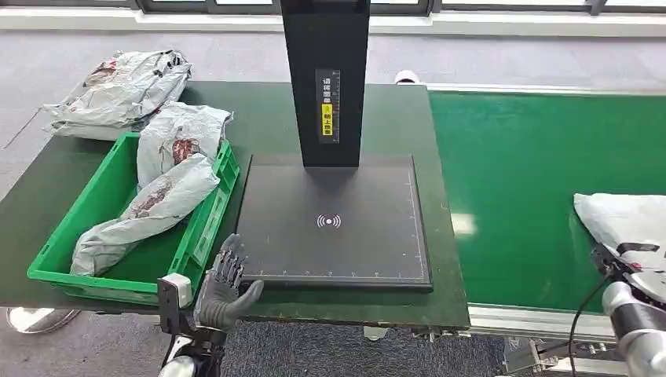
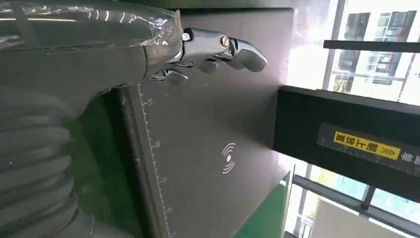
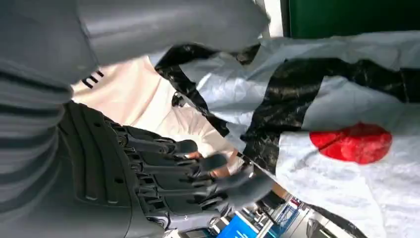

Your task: Moved the parcel from conveyor to table for the left to box.

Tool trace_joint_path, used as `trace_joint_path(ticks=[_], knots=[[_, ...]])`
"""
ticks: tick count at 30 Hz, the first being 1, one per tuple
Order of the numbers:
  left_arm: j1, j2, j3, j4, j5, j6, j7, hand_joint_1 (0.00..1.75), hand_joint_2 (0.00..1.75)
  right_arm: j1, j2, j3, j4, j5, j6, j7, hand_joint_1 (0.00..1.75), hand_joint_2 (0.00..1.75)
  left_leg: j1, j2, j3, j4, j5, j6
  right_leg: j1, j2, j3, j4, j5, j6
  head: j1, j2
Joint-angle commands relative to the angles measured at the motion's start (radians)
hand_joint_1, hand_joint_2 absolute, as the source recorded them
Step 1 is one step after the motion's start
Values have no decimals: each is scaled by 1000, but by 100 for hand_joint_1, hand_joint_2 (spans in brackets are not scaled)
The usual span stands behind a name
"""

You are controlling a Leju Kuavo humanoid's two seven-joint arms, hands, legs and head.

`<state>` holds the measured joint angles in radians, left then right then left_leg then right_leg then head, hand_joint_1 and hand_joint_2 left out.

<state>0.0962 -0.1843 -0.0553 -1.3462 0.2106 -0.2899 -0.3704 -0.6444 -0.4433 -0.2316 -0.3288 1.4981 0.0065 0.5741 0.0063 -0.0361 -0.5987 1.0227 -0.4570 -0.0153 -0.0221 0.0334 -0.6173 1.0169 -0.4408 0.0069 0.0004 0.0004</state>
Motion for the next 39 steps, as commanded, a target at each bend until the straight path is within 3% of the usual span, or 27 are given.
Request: trace_joint_path(ticks=[1,9,11,15,16,17,24,31,32,33,36,39], knots=[[-26,1,44,55,5,6,15,0,175,-41,19,33,57,3,-9,36,175,175,0,4,3,-1,0,0,1,0,2,-2,0,-1,0,0],[-12,-3,59,54,16,17,20,0,175,-54,44,21,41,9,-61,4,175,175,0,5,3,-1,-1,0,1,1,2,-2,0,-1,0,0],[-9,-1,63,45,18,21,23,0,175,-63,60,-21,39,-34,-80,-62,175,175,0,6,3,-2,-1,0,1,2,3,-2,1,-1,0,0],[-11,17,73,32,31,24,29,0,175,-93,124,-219,46,-282,-8,-385,175,175,0,9,3,-2,-1,0,1,3,2,-2,1,-2,0,0],[-14,18,76,34,33,24,29,0,175,-99,132,-250,47,-323,8,-421,175,175,0,9,3,-2,-1,0,1,4,2,-2,1,-1,0,0],[-18,18,78,42,35,21,29,0,175,-112,145,-310,49,-412,81,-536,175,175,0,8,2,-2,-1,0,1,3,1,-1,1,-1,0,0],[-18,18,77,43,35,21,29,0,175,-117,147,-309,47,-412,81,-535,175,175,0,2,1,-1,1,1,1,0,1,-1,0,-1,0,0],[-18,18,77,43,35,21,29,0,175,-117,147,-309,47,-412,81,-535,175,175,0,4,3,-2,0,1,1,0,3,-1,0,-1,0,0],[-18,12,83,45,36,29,21,0,175,-134,158,-384,50,-527,168,-674,175,175,0,4,2,-2,1,1,1,0,2,-1,0,-1,0,0],[-18,7,86,47,32,36,13,0,175,-163,175,-432,46,-603,224,-746,175,175,0,2,1,-1,1,1,0,0,1,0,0,-1,0,0],[-21,2,86,52,21,47,1,0,175,-254,216,-488,20,-729,277,-810,175,175,-1,8,1,-1,0,1,0,4,0,0,1,-1,0,0],[-33,-6,84,76,8,52,-14,0,175,-341,234,-454,-14,-831,351,-820,175,175,-1,13,-8,-1,-1,1,-1,8,-2,2,2,-2,0,0]])
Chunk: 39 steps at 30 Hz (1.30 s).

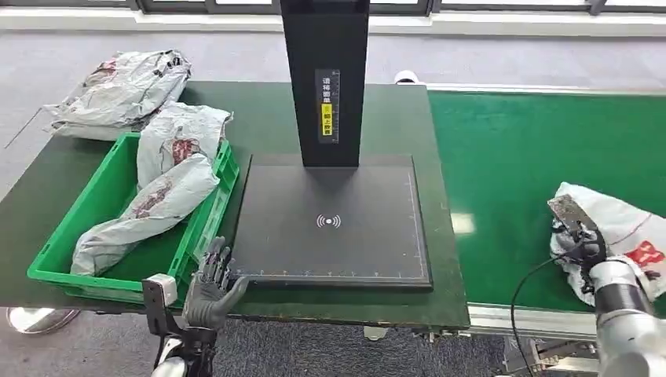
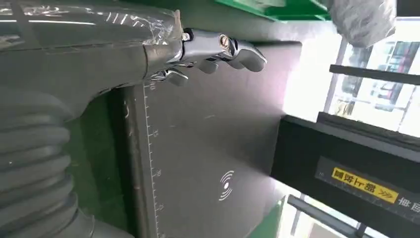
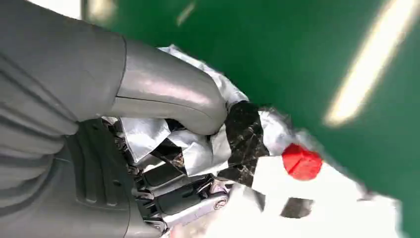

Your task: Moved the parcel from conveyor to table for the left to box.

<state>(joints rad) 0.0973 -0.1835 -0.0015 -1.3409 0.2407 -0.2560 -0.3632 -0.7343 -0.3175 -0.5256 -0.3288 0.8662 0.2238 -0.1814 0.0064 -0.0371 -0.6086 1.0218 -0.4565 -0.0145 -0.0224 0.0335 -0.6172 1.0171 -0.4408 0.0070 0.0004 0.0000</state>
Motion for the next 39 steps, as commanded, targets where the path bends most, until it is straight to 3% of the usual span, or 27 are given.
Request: trace_joint_path(ticks=[1,3,8,17,22,24,28,33,37,39], knots=[[-38,-10,27,79,-29,20,-26,0,175,-284,111,-143,-18,-228,153,-60,175,175,-2,12,0,0,0,0,-1,7,-5,2,2,-1,0,0],[-39,-13,24,92,-36,23,-35,0,175,-372,123,-102,-31,-275,167,-54,175,175,-2,12,7,0,1,0,0,6,-5,1,2,-2,0,0],[-38,-14,13,106,-43,20,-45,0,175,-507,120,44,-64,-416,142,5,175,175,-3,12,7,2,2,0,-2,7,-7,5,3,-1,0,0],[-56,-17,-4,148,-49,19,-50,0,175,-617,83,218,-68,-525,100,69,175,175,-2,1,7,1,4,0,-2,-1,-3,2,2,0,0,0],[-61,-24,-27,148,-88,16,-50,0,175,-712,168,381,-50,-501,86,174,175,175,-3,4,7,1,3,0,-3,2,-5,3,2,0,0,0],[-66,-29,-34,145,-95,12,-46,0,175,-712,212,447,-60,-499,52,212,175,175,-3,11,9,1,2,-1,-3,6,-5,3,3,-1,0,0],[-71,-28,-45,142,-104,4,-41,0,175,-711,255,494,-48,-485,74,234,175,175,-1,9,10,-1,3,-1,-2,4,-3,1,3,-1,0,0],[-98,-32,-77,151,-132,-15,-37,0,175,-636,401,584,-23,-475,79,267,175,175,-1,15,14,-3,3,-1,0,9,-2,-1,4,-2,0,0],[-111,-36,-99,101,-159,-6,-103,0,175,-570,507,651,-5,-495,79,270,175,175,0,12,13,-3,4,-2,1,9,-2,0,5,-2,0,0],[-95,-30,-109,36,-142,-33,-112,0,175,-560,514,679,-7,-511,84,272,175,175,1,10,12,-2,4,-2,2,7,-2,1,4,-2,0,0]])
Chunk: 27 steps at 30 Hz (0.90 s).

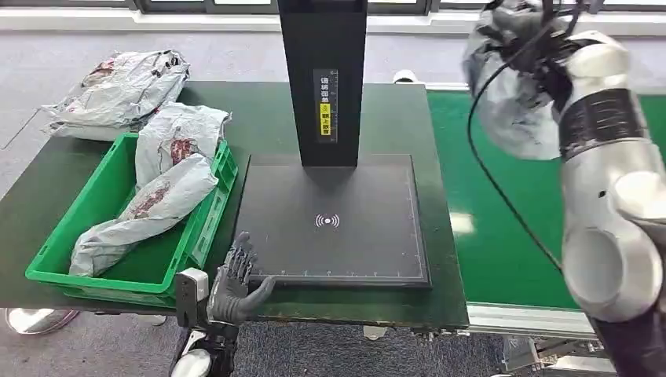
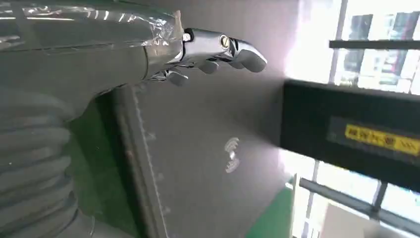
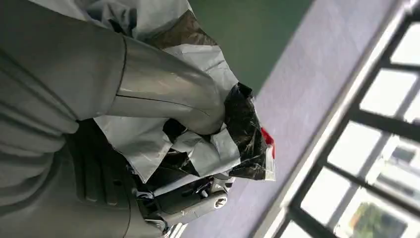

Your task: Moved the parcel from conveyor to table for the left to box.

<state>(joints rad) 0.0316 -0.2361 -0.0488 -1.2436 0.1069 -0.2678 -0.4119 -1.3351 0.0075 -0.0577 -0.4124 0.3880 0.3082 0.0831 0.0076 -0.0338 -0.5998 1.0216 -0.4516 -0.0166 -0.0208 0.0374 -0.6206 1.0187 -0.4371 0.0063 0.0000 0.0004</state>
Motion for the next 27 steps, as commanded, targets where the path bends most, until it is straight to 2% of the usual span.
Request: trace_joint_path(ticks=[1,5,9,13,14,22,27], knots=[[-24,25,-64,-91,-6,-27,-71,0,175,51,192,226,75,-37,6,9,175,175,1,7,4,-2,-1,0,1,2,2,-1,1,-2,0,0],[12,19,-80,-238,-3,-70,-75,0,175,118,186,313,71,-90,-6,3,175,175,3,3,3,-1,-1,-1,4,-1,3,-2,0,-2,0,0],[11,19,-80,-229,-2,-76,-82,0,175,116,180,329,72,-106,0,9,175,175,3,-1,1,-1,0,0,3,-3,2,-1,0,-1,0,0],[15,25,-96,-252,3,-100,-96,0,175,177,160,403,72,-141,-46,-14,175,175,3,0,2,-1,0,0,1,-4,3,-2,0,-1,0,0],[19,25,-99,-248,5,-98,-96,0,175,183,163,422,73,-133,-70,-34,2,175,3,-1,1,-1,0,0,2,-4,3,-2,0,-1,0,0],[4,45,-109,-197,14,-78,-113,0,175,179,180,408,93,-206,-61,-50,0,175,2,-1,1,-1,0,0,2,-4,2,-2,0,-1,0,0],[-6,49,-109,-168,14,-76,-114,0,175,161,190,421,79,-289,76,-111,0,175,2,0,2,-2,0,0,2,-4,3,-2,0,-1,0,0]])
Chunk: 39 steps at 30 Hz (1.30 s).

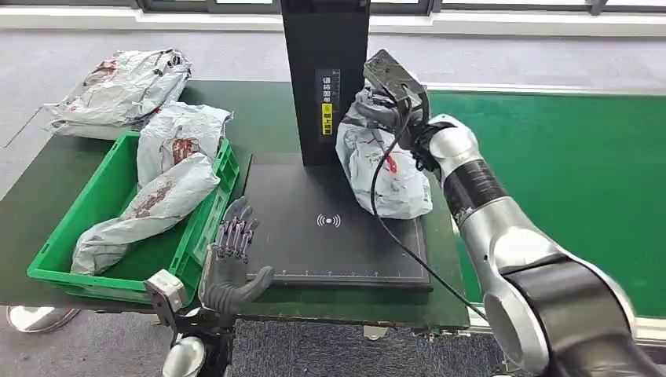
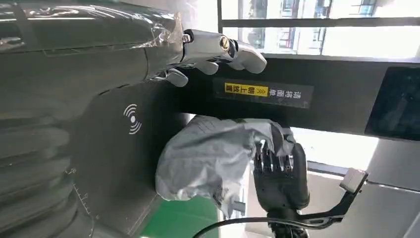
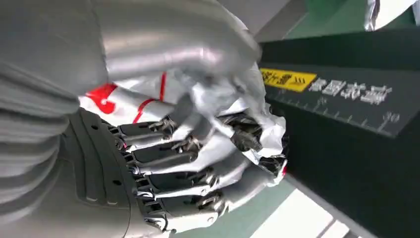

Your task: Moved the parcel from conveyor to table for the left to box.

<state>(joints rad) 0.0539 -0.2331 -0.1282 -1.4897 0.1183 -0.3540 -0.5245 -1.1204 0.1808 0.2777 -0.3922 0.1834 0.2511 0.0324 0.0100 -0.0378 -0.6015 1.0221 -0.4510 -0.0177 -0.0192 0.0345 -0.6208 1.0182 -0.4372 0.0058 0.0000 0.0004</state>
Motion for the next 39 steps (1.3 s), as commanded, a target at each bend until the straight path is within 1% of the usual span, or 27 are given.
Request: trace_joint_path(ticks=[1,2,5,9,10,11,13,14,16,18,20,21,22,24,25,28,30,32,33,35,37,38,39], knots=[[-29,44,-27,88,1,14,-9,0,175,-68,22,93,45,-113,191,-121,0,175,0,3,2,-1,0,1,0,-1,2,-1,0,-1,0,0],[-30,46,-27,98,-1,14,-16,0,175,-89,27,100,28,-128,228,-145,0,175,-1,3,1,-1,0,0,-1,-1,0,0,0,0,0,0],[-30,47,-27,103,-2,14,-22,0,175,-107,31,97,27,-138,233,-126,0,175,-1,6,2,0,-1,1,0,-1,0,0,0,-1,0,0],[-31,47,-27,104,-3,14,-23,0,175,-98,25,107,19,-149,229,-123,0,175,-1,2,1,-1,0,0,0,-2,1,0,0,-1,0,0],[-28,47,-27,103,-3,15,-25,0,175,-105,22,122,7,-168,249,-176,0,175,0,3,2,-1,0,1,1,-2,2,-1,0,-1,0,0],[-25,51,-23,103,-3,18,-31,0,175,-130,22,110,-12,-207,278,-212,0,175,-1,3,1,-1,0,1,1,-2,1,0,0,-1,0,0],[-20,58,-16,101,-1,23,-37,0,175,-169,16,78,-53,-284,322,-212,0,175,-1,5,0,1,-1,1,0,-1,-1,1,0,-1,0,0],[-16,60,-7,91,3,27,-42,0,175,-171,-5,68,-135,-360,357,-213,0,175,-2,4,-2,2,-1,1,-1,-1,-3,3,0,-1,0,0],[-14,60,11,79,10,37,-41,0,175,-153,-35,58,-264,-473,353,-175,0,175,-1,4,-2,2,-1,0,0,-2,-3,3,0,-1,0,0],[-10,54,32,76,15,48,-35,0,175,-115,-63,63,-387,-592,302,-141,0,175,0,3,-2,2,-1,0,1,-4,-2,2,-1,-2,0,0],[-8,54,34,76,14,47,-35,0,175,-105,-73,68,-402,-602,300,-137,0,175,0,1,-1,1,0,0,1,-3,-1,0,0,-1,0,0],[-8,53,34,77,14,47,-35,0,175,-100,-73,71,-402,-602,299,-137,0,175,0,1,1,0,-1,1,2,-5,1,-1,0,-1,0,0],[-8,50,40,78,15,52,-34,0,175,-89,-74,69,-415,-632,291,-142,0,175,0,1,1,0,0,0,2,-3,1,-1,0,-1,0,0],[1,46,51,78,13,59,-31,0,175,-36,-103,82,-481,-690,270,-135,0,175,0,2,2,-1,0,1,2,-3,2,-2,0,-1,0,0],[8,43,56,81,11,58,-30,0,175,8,-123,89,-517,-710,264,-121,0,175,1,1,2,-1,0,0,2,-3,2,-2,1,-1,0,0],[25,35,57,90,-4,56,-33,0,175,94,-152,106,-527,-712,280,-119,0,175,1,1,5,-4,1,1,3,-6,7,-6,1,-1,0,0],[26,34,57,92,-6,57,-35,0,175,103,-153,109,-524,-707,284,-130,0,175,1,1,5,-2,0,1,2,-4,6,-4,0,-1,0,0],[24,34,52,106,-8,52,-33,0,175,114,-157,144,-480,-692,308,-106,0,175,0,2,4,-2,0,1,2,-4,5,-4,0,-1,0,0],[24,36,49,113,-10,49,-33,0,175,121,-160,157,-462,-684,319,-114,0,175,0,2,3,-1,0,0,2,-2,3,-2,1,-1,0,0],[23,40,46,122,-14,49,-32,0,175,132,-163,181,-411,-655,316,-146,0,175,0,3,4,-2,0,0,2,-3,5,-3,0,-1,0,0],[42,39,55,104,-27,66,-32,0,175,145,-177,202,-411,-574,249,-209,0,175,0,3,6,-3,0,0,2,-3,6,-4,1,-2,0,0],[53,36,64,89,-45,91,-30,0,175,163,-192,221,-444,-497,180,-252,0,175,0,3,5,-2,-1,0,2,-2,5,-3,0,-1,0,0],[76,30,74,60,-79,125,-29,0,175,219,-205,210,-522,-410,78,-287,0,175,0,4,5,-2,-1,1,2,-3,5,-4,0,-1,0,0]])
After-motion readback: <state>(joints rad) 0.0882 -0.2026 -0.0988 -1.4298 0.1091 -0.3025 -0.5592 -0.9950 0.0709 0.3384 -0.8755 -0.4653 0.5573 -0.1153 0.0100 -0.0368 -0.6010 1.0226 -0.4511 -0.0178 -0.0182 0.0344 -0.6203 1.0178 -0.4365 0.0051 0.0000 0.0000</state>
